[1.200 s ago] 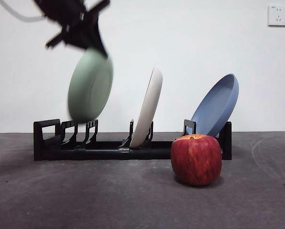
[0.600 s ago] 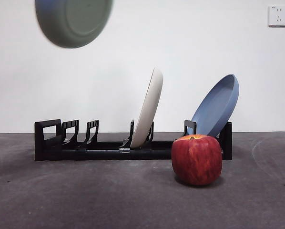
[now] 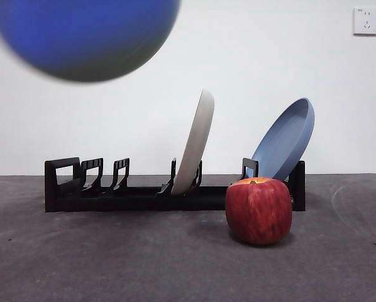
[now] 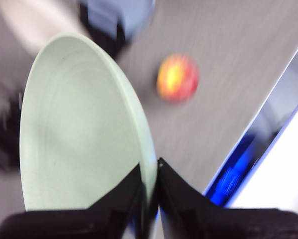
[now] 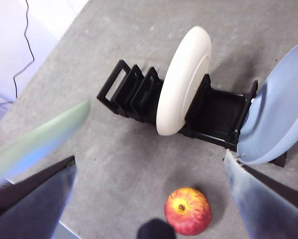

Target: Take the green plate from the plate rack,put the plate on the table,take the apple from the table,put the apple in the plate

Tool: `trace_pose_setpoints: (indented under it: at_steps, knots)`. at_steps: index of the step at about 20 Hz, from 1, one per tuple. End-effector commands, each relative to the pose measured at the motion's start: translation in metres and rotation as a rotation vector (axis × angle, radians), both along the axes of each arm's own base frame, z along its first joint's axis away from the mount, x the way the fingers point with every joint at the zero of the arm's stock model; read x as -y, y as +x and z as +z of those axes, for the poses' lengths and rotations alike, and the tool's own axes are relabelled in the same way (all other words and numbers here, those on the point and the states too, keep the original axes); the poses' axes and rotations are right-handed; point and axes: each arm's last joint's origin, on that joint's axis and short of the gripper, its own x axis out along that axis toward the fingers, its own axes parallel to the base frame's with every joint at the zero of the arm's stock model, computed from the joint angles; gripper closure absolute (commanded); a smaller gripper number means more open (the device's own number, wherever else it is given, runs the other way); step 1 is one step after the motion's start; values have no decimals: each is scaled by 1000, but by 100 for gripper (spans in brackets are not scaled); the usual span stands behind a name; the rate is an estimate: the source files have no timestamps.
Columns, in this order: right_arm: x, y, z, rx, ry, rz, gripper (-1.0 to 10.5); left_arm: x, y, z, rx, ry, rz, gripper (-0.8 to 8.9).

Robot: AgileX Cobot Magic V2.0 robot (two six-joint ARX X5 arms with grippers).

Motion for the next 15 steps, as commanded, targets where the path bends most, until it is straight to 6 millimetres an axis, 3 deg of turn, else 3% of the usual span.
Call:
trace_pose_setpoints:
  at_steps: [1,6,10,15]
  knots:
    - [0,0,0,12,-14,11,446,4,-15,-39,2,67,117,822]
    - [0,-1,-1,-5,-20,13,446,23,-16,-131,34,71,139,823]
    - [1,-3,-4,-34,-34,17,446,22,-9,-193,65,95,176,823]
    - [1,-3,-4,-34,-33,17,446,24,2,-234,38,66,197,823]
